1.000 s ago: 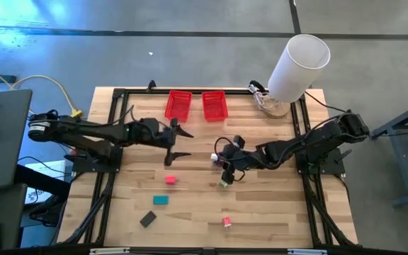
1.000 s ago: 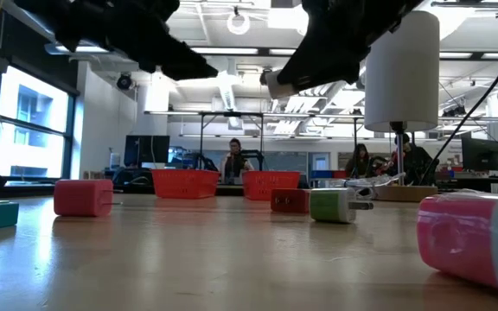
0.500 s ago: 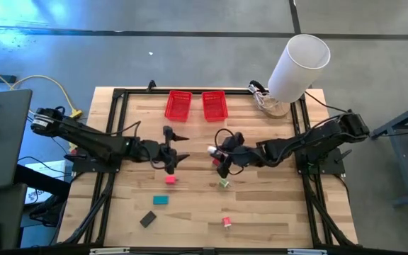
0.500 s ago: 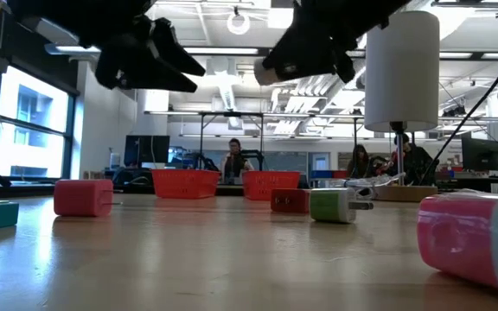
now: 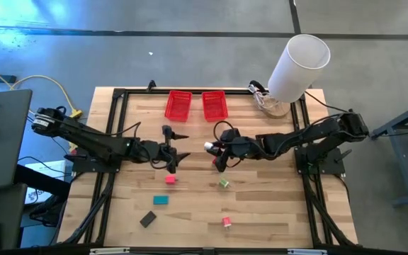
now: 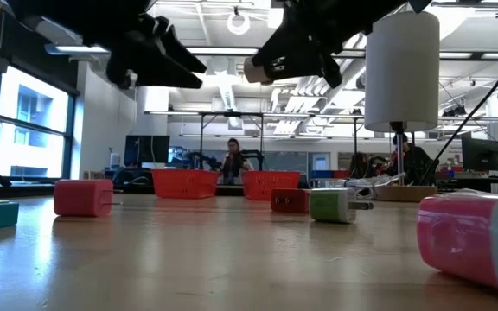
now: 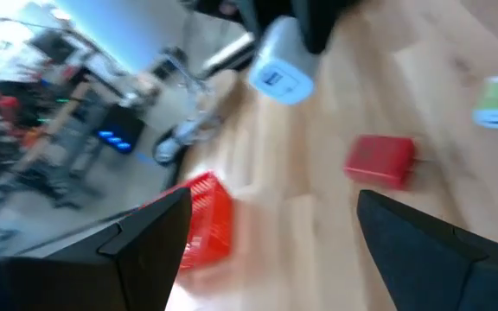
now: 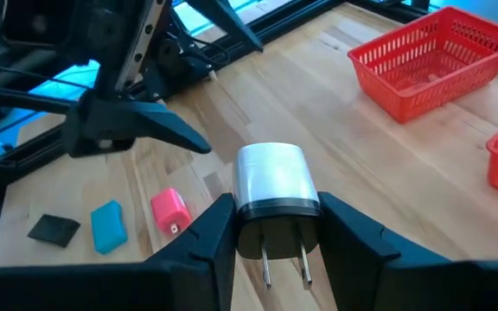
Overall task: Pick & Place Office items
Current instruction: Put the white charger adapter into the left red bin
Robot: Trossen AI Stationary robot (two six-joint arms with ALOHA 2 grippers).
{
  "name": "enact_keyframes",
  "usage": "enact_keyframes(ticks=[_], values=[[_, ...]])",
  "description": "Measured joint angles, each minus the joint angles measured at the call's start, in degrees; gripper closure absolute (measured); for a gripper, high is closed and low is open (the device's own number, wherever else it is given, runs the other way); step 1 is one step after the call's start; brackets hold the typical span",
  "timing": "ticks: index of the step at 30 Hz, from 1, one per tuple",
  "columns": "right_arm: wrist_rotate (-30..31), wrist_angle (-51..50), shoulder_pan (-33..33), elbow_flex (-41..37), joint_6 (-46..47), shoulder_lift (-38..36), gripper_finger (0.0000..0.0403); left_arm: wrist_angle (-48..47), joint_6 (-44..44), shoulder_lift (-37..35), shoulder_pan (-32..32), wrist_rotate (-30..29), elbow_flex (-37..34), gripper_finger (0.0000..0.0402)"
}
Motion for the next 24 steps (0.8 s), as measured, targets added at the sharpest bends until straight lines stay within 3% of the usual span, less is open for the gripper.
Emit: enact_keyframes(ticks=[14, 24], values=[[-1.2, 0.53, -0.72, -0.02, 1.46, 0.0, 0.0281, 39.06, 33.69, 20.29, -4.69, -8.2, 0.03, 0.0083], [-1.17, 0.53, -0.7, -0.02, 1.68, 0.0, 0.0281, 50.2, 44.5, 29.42, -4.6, -8.08, 2.61, 0.0083]])
